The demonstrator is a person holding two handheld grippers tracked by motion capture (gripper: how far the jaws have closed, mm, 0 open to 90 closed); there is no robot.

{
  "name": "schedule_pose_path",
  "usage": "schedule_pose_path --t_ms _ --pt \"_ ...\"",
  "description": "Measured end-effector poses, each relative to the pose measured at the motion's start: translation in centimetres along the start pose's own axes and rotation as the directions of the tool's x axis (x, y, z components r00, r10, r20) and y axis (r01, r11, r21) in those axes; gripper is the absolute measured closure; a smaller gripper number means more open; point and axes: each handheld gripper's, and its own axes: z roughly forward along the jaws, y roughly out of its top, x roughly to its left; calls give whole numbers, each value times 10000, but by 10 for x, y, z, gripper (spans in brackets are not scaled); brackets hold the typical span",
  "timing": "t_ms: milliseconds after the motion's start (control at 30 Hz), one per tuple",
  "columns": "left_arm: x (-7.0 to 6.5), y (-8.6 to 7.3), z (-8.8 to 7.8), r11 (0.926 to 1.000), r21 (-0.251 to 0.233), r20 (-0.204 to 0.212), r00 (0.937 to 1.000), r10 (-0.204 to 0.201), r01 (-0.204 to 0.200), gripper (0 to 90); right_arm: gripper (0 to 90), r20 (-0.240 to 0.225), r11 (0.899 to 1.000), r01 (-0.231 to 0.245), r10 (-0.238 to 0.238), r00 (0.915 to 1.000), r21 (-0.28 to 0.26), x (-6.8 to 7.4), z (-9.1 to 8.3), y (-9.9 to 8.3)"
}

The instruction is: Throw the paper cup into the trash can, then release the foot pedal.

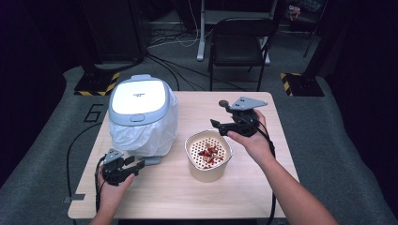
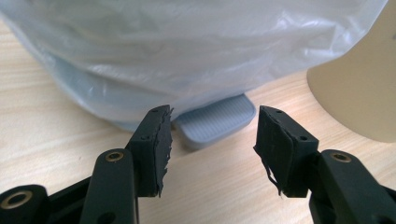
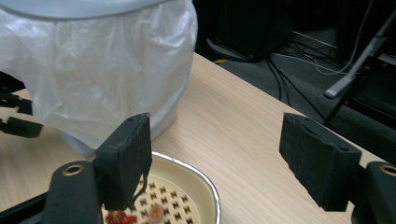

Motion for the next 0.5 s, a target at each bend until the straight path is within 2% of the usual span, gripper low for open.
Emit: schedule_pose_path --t_ms 133,333,400,433,500 --pt "8 -3 -8 9999 134 -160 9998 -90 92 437 251 301 10000 -16 14 9995 62 -5 -11 -14" --pt "25 -8 -16 9996 80 -451 9987 -257 261 417 255 602 9984 -547 538 9967 140 -13 -23 -44" --pt "30 -10 -17 9994 -10 -515 9980 -356 356 417 259 724 9974 -695 681 9950 169 -15 -25 -53" --pt "33 -12 -16 9990 -212 -616 9972 -412 400 417 259 824 9969 -755 735 9939 211 -16 -27 -59" --pt "39 -13 -17 9984 -230 -686 9963 -526 511 419 260 958 9959 -870 842 9918 250 -17 -29 -71"
